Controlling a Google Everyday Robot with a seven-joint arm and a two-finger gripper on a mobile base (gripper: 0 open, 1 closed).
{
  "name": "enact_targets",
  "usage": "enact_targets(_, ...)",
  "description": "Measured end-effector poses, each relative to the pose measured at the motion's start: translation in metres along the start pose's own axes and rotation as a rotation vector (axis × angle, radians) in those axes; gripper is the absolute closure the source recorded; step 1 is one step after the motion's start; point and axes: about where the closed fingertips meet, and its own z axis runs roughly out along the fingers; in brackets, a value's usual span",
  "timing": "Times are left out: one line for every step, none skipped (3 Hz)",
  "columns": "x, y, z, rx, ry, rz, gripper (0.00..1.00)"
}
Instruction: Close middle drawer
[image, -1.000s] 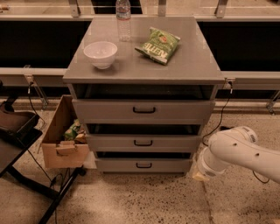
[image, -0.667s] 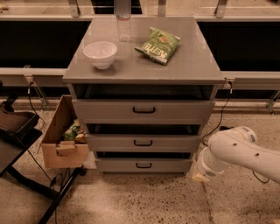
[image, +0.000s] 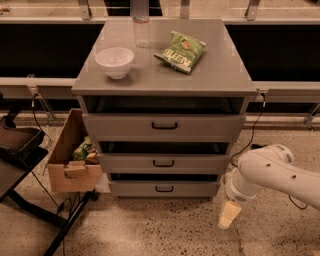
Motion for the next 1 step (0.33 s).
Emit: enact_targets(0.0000,0.0000,0.0000,0.000,0.000,0.000,0.00)
